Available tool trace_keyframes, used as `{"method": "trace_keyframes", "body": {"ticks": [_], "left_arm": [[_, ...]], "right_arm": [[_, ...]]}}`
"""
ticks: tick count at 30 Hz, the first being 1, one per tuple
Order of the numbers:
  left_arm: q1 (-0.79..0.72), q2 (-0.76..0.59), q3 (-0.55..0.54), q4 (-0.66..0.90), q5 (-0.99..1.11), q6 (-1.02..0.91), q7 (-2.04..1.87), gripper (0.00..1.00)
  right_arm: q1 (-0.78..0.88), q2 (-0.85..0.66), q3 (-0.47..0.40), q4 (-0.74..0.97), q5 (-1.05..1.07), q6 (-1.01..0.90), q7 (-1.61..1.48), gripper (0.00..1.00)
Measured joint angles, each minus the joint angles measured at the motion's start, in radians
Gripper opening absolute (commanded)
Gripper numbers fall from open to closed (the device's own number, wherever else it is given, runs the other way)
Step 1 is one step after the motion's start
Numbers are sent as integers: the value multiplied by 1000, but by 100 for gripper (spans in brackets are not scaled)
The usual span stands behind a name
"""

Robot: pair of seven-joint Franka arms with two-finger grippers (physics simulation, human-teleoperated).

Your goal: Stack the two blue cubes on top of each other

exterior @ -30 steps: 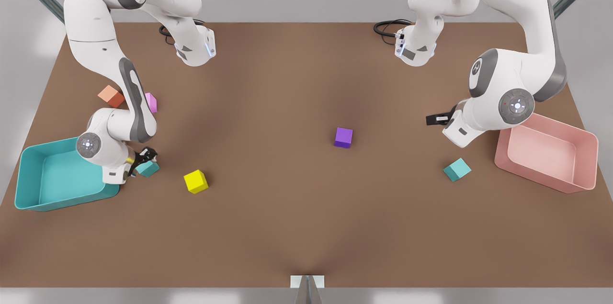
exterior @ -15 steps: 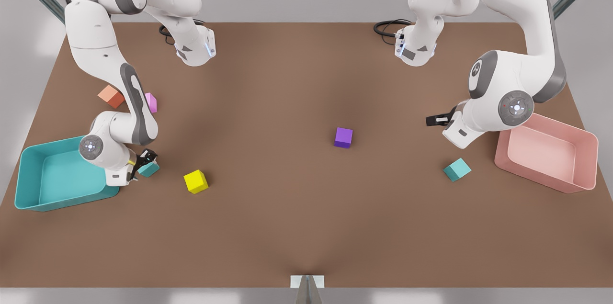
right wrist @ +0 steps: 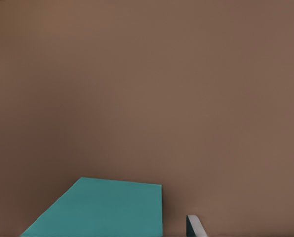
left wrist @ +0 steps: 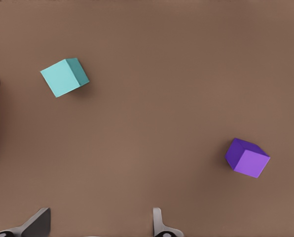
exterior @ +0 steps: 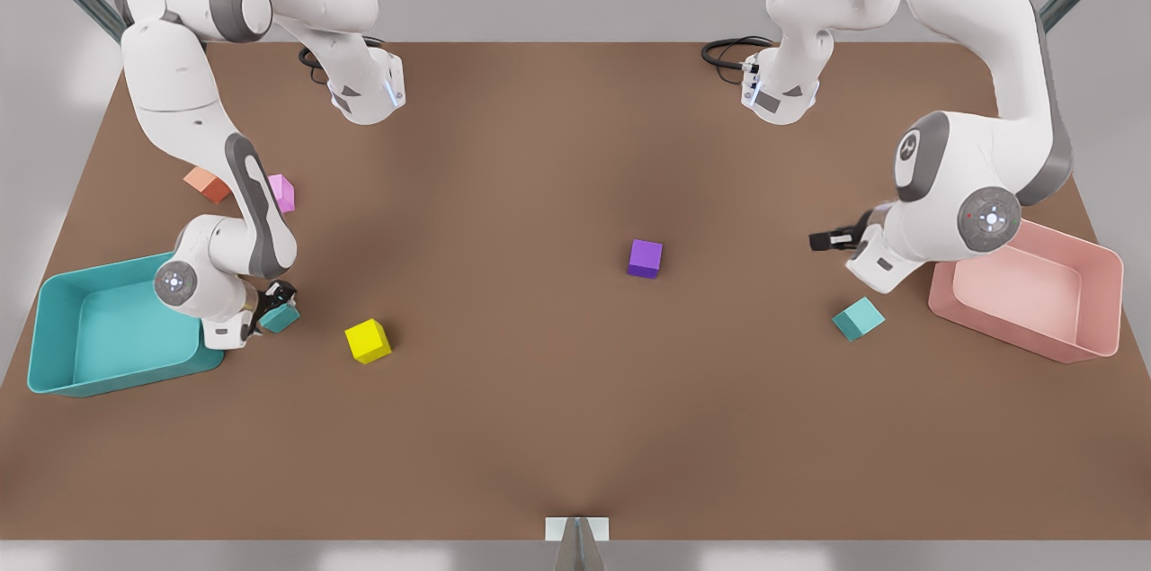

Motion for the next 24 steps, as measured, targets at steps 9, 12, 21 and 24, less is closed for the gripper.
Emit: {"method": "trace_keyframes", "body": {"ticks": [9,12,21,24], "left_arm": [[-22,-17,44,-15,-60,75,-1,100],[-33,-12,63,-13,-64,87,-2,100],[-39,83,199,-159,-63,330,-4,100],[-44,172,223,-163,-61,431,-25,100]], "right_arm": [[39,-48,13,9,18,-21,-15,44],[179,-114,16,64,53,-102,12,45],[891,170,16,644,210,-301,417,46],[975,291,14,717,224,-242,622,46]]}}
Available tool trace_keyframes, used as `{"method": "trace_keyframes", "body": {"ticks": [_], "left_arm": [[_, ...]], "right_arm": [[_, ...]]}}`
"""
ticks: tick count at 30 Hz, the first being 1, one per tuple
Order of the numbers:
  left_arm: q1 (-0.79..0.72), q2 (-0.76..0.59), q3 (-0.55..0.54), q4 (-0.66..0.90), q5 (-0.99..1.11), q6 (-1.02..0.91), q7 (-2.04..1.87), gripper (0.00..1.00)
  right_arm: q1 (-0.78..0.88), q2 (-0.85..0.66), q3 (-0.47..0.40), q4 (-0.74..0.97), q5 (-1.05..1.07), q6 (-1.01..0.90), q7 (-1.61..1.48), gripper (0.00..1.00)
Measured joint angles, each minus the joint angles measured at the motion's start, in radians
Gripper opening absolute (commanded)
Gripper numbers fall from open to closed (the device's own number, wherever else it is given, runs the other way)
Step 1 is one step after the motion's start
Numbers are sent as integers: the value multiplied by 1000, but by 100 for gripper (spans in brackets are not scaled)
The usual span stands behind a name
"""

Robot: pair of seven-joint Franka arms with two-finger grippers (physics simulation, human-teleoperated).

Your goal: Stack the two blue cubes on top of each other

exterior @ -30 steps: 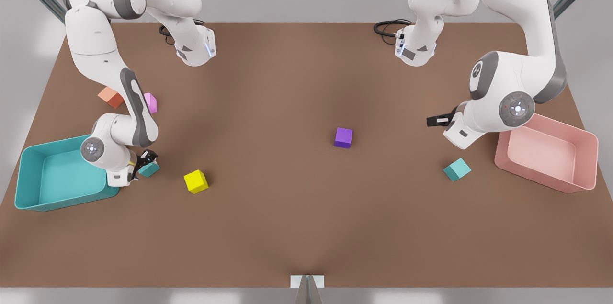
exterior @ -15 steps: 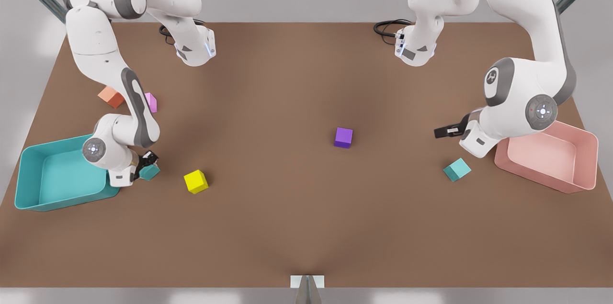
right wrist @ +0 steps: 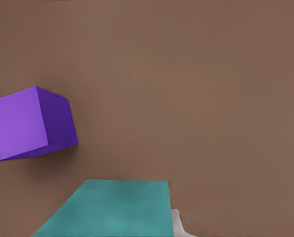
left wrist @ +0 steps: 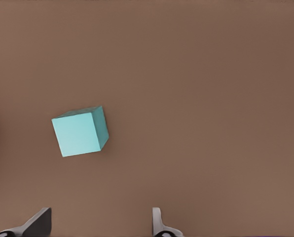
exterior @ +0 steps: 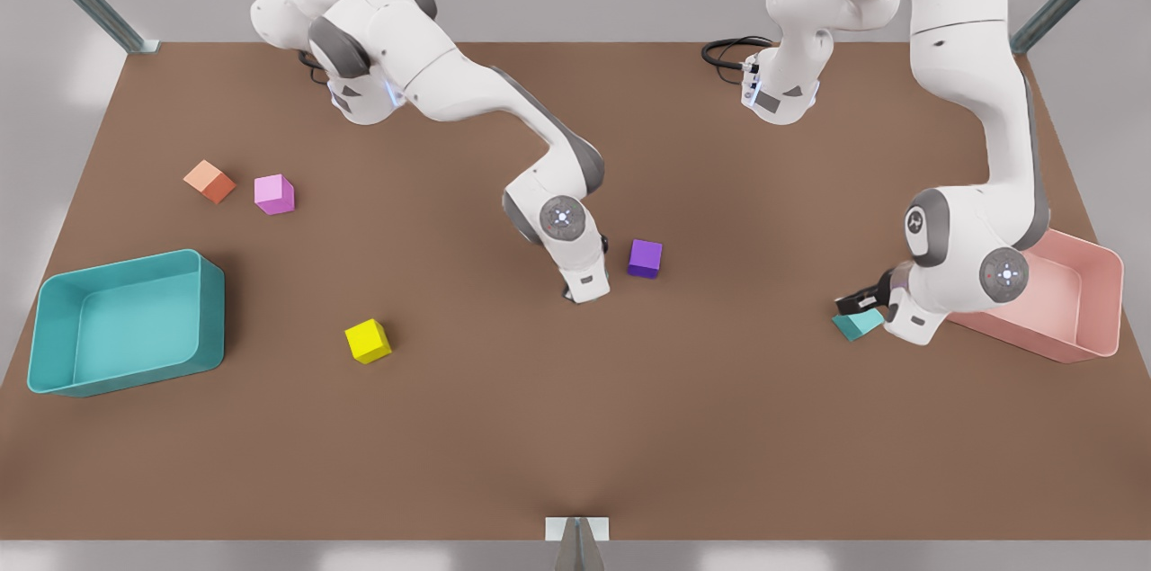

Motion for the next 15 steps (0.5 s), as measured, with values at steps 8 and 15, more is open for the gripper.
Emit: {"method": "trace_keyframes", "body": {"ticks": [8,15], "left_arm": [[47,104,45,-107,-4,219,-49,100],[57,135,46,-128,-29,331,-77,100]], "right_arm": [[5,108,-22,54,-7,160,397,47],[-4,152,-18,93,-30,206,639,100]]}}
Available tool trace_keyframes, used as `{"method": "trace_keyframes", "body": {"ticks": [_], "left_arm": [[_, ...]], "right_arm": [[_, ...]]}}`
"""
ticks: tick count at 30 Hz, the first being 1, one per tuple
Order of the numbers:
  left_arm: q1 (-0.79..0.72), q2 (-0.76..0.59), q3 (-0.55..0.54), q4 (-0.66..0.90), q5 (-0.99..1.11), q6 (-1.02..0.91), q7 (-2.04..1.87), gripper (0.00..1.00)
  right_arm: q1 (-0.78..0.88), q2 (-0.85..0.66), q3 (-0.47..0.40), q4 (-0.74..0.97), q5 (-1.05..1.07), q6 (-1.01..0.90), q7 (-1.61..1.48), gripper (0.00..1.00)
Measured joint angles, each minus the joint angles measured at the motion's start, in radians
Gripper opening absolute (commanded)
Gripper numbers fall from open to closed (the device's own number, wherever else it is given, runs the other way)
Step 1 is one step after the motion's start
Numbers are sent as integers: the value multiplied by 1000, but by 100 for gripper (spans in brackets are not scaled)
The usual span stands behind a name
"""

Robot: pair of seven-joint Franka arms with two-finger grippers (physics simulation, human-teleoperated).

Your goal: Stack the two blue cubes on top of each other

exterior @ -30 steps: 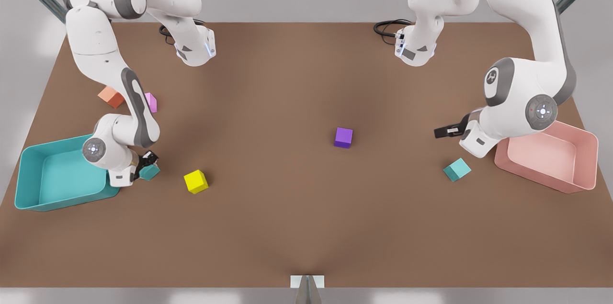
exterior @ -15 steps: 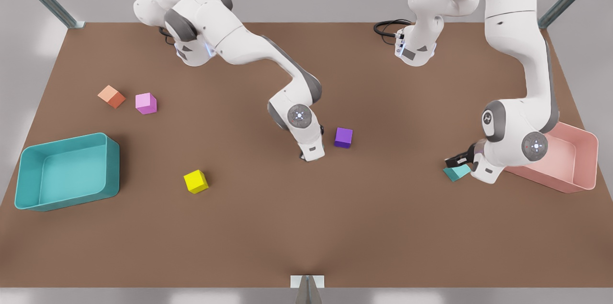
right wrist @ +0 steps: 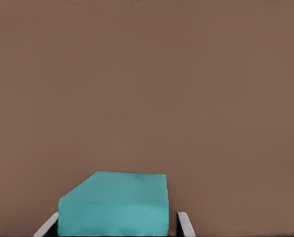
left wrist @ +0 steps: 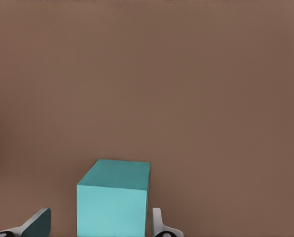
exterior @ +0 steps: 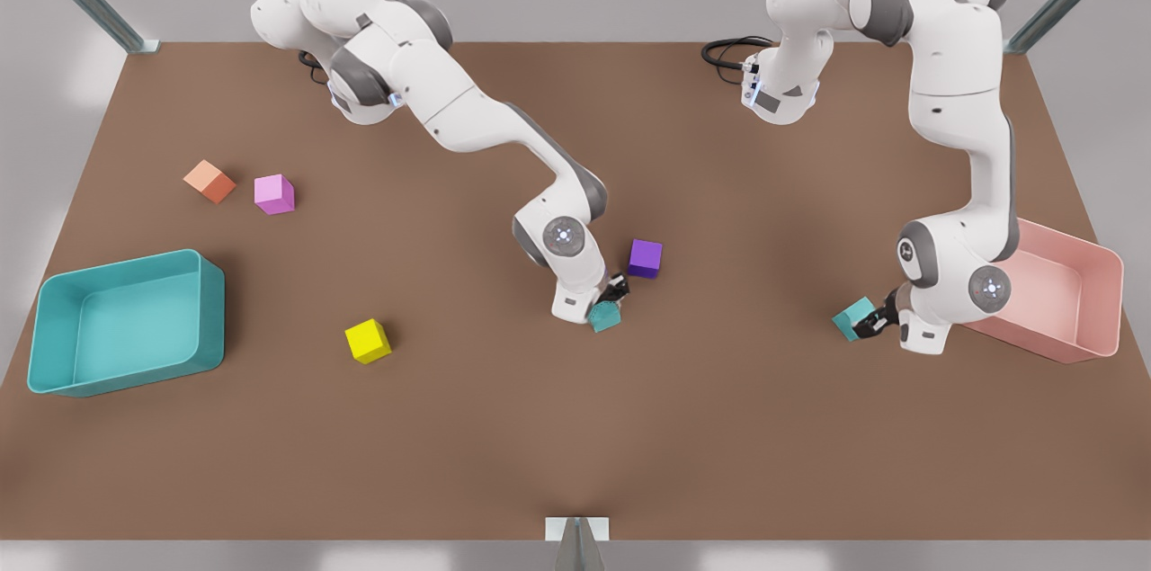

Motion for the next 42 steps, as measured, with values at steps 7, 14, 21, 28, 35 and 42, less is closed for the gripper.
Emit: {"method": "trace_keyframes", "body": {"ticks": [7,14,21,28,35,42], "left_arm": [[-3,24,0,-19,-9,40,-18,100],[-21,59,-4,-43,-30,54,-30,100],[-27,54,-17,-44,-36,57,-46,58],[-172,-122,-394,58,71,-49,-85,58],[-488,149,-445,402,164,-111,-297,59],[-482,216,-433,479,206,-130,-448,59]], "right_arm": [[-165,-146,162,43,2,-96,178,100],[-728,-288,199,1,-192,-661,96,100],[-738,-695,212,-56,-369,-924,-131,100],[-738,-750,210,-91,-391,-1010,-257,100],[-738,-773,205,-123,-393,-1037,-326,100],[-738,-759,205,-126,-389,-1048,-365,100]]}}
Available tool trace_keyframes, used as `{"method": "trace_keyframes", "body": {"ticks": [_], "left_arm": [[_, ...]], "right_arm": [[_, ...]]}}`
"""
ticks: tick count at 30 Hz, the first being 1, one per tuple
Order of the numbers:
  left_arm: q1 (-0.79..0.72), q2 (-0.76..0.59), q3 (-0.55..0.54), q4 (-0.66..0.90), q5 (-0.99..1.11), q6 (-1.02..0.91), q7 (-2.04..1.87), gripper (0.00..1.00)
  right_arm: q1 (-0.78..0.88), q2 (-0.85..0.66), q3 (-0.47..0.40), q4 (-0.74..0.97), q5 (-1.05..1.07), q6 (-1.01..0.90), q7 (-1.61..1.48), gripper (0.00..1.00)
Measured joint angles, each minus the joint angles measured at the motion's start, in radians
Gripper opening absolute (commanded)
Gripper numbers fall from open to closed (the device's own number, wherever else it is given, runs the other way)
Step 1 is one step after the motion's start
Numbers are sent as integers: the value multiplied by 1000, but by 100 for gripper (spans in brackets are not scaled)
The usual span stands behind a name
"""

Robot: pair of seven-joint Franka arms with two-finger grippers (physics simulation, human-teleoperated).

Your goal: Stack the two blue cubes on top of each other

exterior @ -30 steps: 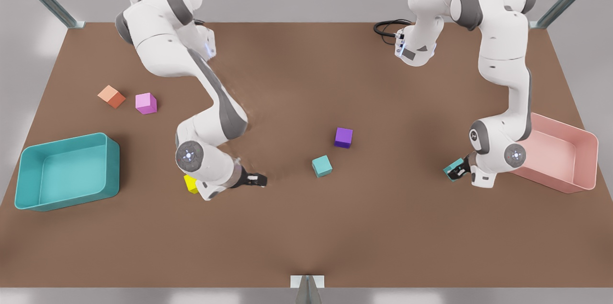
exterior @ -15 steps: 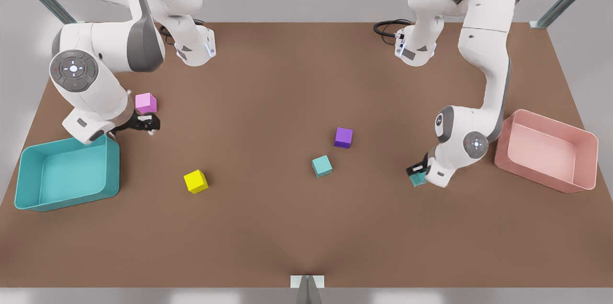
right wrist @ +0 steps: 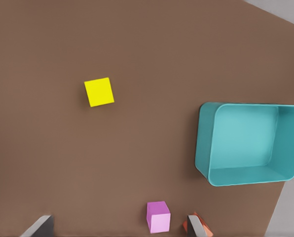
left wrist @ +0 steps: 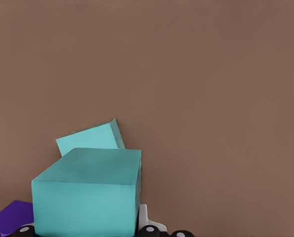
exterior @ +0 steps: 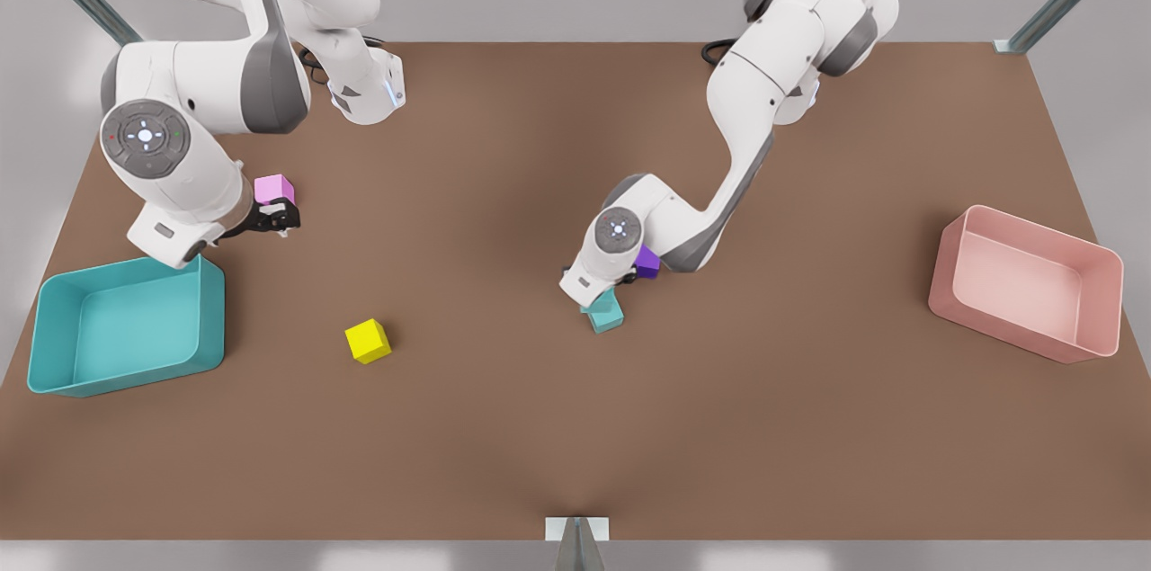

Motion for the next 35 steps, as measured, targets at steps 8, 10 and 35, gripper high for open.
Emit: {"method": "trace_keyframes", "body": {"ticks": [8,10,35], "left_arm": [[5,52,6,35,24,-5,-113,60],[7,55,6,35,24,-5,-133,97],[437,-557,147,-61,-7,-653,138,100]], "right_arm": [[11,17,0,0,2,-4,-29,100],[14,22,0,0,3,-4,-34,100],[14,15,-4,5,2,0,-71,100]]}}
